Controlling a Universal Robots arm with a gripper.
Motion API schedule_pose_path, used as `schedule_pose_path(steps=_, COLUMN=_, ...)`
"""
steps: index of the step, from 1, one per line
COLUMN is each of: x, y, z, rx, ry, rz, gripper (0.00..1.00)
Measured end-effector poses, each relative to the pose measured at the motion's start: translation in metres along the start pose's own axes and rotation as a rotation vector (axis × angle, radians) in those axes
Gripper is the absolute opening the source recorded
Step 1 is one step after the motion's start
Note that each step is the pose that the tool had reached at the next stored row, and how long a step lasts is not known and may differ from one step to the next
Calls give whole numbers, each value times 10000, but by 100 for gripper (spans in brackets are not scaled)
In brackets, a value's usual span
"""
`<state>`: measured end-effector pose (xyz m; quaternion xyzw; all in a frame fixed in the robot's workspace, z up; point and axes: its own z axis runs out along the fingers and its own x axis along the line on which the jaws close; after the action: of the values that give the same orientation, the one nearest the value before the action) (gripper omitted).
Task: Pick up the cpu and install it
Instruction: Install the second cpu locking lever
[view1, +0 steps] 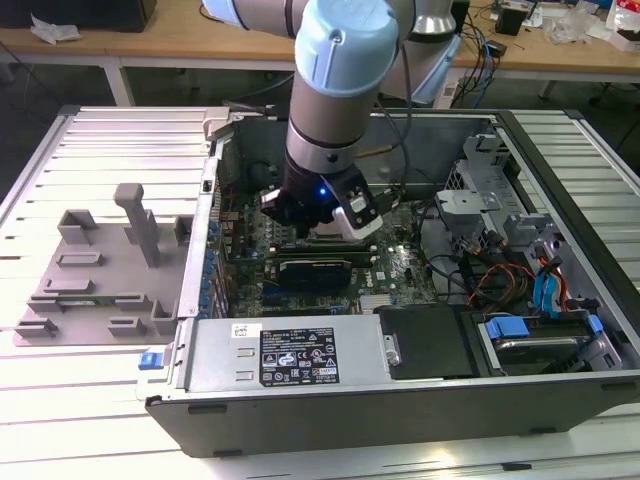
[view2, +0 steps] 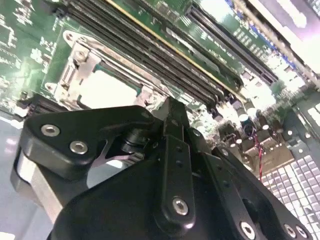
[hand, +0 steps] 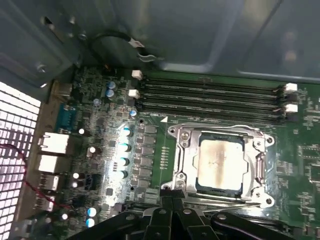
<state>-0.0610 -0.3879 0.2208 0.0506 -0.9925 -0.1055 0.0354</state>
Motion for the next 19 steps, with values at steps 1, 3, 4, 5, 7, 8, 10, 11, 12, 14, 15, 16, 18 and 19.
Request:
schedule_pose_path(steps=1, x=-45, y=-9, z=-5, rx=0, ry=0, rz=1, gripper=11)
schedule_pose_path(steps=3, x=-83, y=-30, z=-13, rx=2, ry=1, rz=1, gripper=11)
schedule_pose_path(steps=4, x=-89, y=-42, z=-15, rx=0, ry=1, rz=0, gripper=11)
schedule_pose_path(steps=5, x=-90, y=-75, z=-23, rx=-3, ry=0, rz=0, gripper=11)
schedule_pose_path(steps=7, x=-86, y=-102, z=-30, rx=-30, ry=-13, rz=-3, gripper=11)
schedule_pose_path(steps=8, x=-77, y=-104, z=-28, rx=-75, ry=-81, rz=-22, gripper=11)
schedule_pose_path(steps=10, x=-28, y=-101, z=-16, rx=-140, ry=-212, rz=-54, gripper=11)
schedule_pose_path(steps=11, x=-15, y=-101, z=-11, rx=-163, ry=-243, rz=-63, gripper=11)
schedule_pose_path(steps=12, x=20, y=-99, z=0, rx=-228, ry=-315, rz=-82, gripper=11)
schedule_pose_path(steps=14, x=43, y=-98, z=9, rx=-270, ry=-361, rz=-95, gripper=11)
schedule_pose_path(steps=15, x=51, y=-98, z=12, rx=-297, ry=-399, rz=-105, gripper=11)
schedule_pose_path(steps=16, x=55, y=-98, z=15, rx=-325, ry=-432, rz=-114, gripper=11)
schedule_pose_path(steps=18, x=65, y=-98, z=19, rx=-431, ry=-505, rz=-135, gripper=11)
schedule_pose_path(steps=19, x=74, y=-98, z=24, rx=-538, ry=-561, rz=-152, gripper=11)
